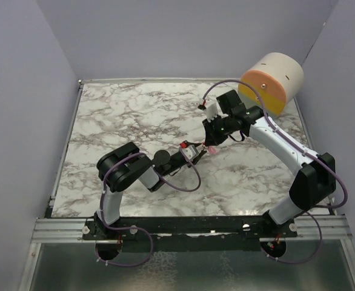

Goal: Put the keys on the keyring

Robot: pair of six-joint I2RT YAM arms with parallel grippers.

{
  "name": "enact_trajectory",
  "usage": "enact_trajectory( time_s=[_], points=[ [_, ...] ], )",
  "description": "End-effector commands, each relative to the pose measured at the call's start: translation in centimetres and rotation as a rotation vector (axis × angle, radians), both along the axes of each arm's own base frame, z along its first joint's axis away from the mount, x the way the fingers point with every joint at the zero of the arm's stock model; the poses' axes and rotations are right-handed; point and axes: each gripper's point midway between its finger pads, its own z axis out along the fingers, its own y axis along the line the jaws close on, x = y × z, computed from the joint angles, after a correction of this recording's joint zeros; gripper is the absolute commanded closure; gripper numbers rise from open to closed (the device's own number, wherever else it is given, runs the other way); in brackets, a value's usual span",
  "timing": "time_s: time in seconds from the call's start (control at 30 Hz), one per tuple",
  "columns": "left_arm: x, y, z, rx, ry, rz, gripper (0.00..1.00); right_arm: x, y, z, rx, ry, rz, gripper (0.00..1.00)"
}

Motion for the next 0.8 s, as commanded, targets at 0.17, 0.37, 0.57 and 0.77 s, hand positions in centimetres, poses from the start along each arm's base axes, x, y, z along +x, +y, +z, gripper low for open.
enact_trajectory(
  time_s=[0.17,0.37,0.57,0.77],
  points=[
    [-0.4,-0.6,5.5,-0.166,-0.155,-0.050,0.72,0.0,0.8,1.4,0.051,-0.044,0.022,0.99],
    [-0.1,-0.2,5.7,-0.163,-0.166,-0.025,0.94,-0.1,0.7,1.2,0.047,-0.038,0.022,0.99],
    [0.3,0.3,5.9,-0.157,-0.180,0.011,1.00,-0.3,0.6,0.8,0.039,-0.028,0.023,0.99],
    [0.7,1.0,6.5,-0.163,-0.192,0.050,1.00,-0.4,0.5,0.1,0.028,-0.013,0.023,0.99]
  ],
)
